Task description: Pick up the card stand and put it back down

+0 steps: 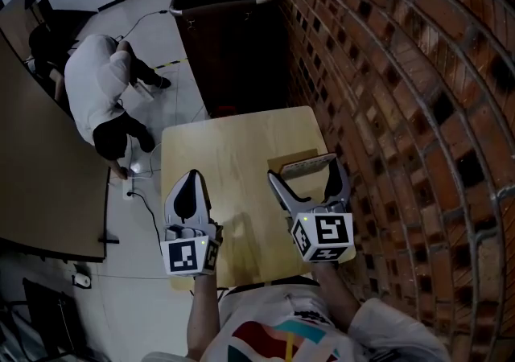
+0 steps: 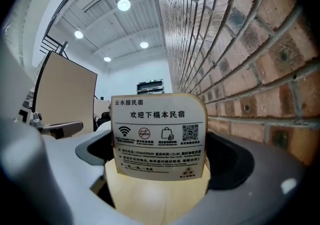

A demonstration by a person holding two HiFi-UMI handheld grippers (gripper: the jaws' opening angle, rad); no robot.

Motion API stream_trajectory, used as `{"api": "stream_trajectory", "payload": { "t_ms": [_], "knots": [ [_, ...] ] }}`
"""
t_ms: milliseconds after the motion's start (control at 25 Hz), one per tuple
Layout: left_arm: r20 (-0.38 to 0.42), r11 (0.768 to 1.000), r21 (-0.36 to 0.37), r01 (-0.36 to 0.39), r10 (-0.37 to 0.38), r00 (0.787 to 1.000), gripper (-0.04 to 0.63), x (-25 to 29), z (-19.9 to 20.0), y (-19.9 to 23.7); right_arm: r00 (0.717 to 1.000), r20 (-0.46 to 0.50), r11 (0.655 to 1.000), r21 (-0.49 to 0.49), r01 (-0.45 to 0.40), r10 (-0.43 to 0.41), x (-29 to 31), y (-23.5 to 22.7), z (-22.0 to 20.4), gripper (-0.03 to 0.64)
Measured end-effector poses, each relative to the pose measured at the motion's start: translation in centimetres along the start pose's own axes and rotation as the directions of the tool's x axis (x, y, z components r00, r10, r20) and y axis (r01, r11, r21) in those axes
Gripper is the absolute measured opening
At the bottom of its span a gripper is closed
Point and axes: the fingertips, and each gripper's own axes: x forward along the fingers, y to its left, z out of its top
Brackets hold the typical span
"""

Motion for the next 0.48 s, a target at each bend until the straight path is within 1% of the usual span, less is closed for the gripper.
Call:
{"api": "stream_trajectory", "payload": {
  "t_ms": [80, 240, 480],
  "knots": [
    [-0.007, 1.0, 0.005, -0.018, 0.018, 1.0, 0.005, -0.1, -0.1, 0.3, 1.0, 0.0, 1.0, 0.0, -0.003, 0.003, 0.0, 0.1, 0.0, 0.574],
    [0.026, 0.996, -0.057, -0.065, 0.066, 0.997, 0.005, -0.2, 0.5, 1.2, 1.0, -0.004, 1.0, -0.002, -0.009, 0.009, 0.1, 0.0, 0.0, 0.574],
    [0.004, 0.996, -0.053, -0.075, 0.076, 0.997, 0.005, -0.5, -0.1, 1.7, 1.0, -0.019, 1.0, 0.003, -0.012, 0.012, 0.5, -0.2, -0.5, 0.574]
  ]
}}
